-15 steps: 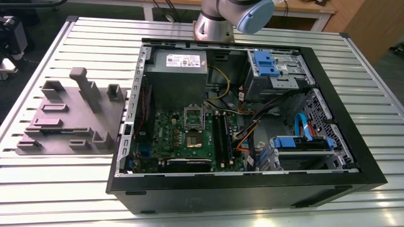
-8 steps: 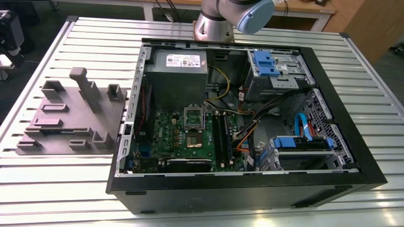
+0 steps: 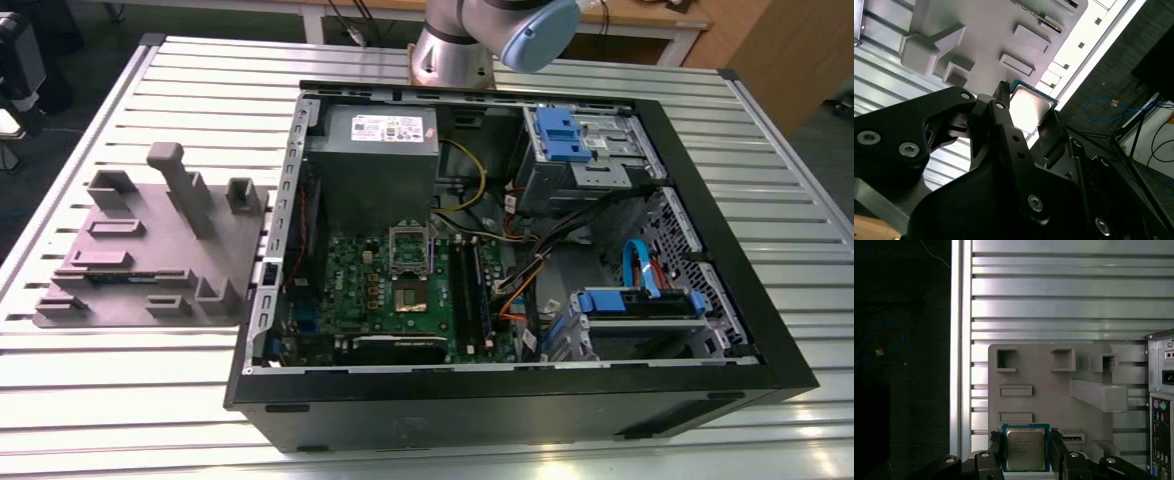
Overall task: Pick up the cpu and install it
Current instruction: 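Pick up the cpu and move it towards the insertion slot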
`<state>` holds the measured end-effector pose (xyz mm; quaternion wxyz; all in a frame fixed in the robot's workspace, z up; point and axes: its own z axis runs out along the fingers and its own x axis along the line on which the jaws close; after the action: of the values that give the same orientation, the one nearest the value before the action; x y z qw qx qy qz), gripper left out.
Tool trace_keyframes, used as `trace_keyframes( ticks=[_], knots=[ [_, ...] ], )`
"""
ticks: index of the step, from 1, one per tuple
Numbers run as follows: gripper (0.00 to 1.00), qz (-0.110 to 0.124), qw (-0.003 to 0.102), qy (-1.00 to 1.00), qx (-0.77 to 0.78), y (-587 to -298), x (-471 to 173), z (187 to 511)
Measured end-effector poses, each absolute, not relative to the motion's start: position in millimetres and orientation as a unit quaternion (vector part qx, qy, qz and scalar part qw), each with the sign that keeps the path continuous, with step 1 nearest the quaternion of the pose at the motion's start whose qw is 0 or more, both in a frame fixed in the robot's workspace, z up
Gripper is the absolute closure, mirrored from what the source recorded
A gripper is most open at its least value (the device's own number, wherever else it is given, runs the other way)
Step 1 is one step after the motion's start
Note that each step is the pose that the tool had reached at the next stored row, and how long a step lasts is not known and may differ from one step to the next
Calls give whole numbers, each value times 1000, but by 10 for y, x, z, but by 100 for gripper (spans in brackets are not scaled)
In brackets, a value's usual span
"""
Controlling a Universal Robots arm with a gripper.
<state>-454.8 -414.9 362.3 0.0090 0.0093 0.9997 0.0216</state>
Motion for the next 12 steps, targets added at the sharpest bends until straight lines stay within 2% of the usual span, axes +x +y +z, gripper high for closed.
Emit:
trace_keyframes(
  ticks=[12],
  knots=[
    [53,22,9,1000,9,-4150,-4512,3623]
  ],
)
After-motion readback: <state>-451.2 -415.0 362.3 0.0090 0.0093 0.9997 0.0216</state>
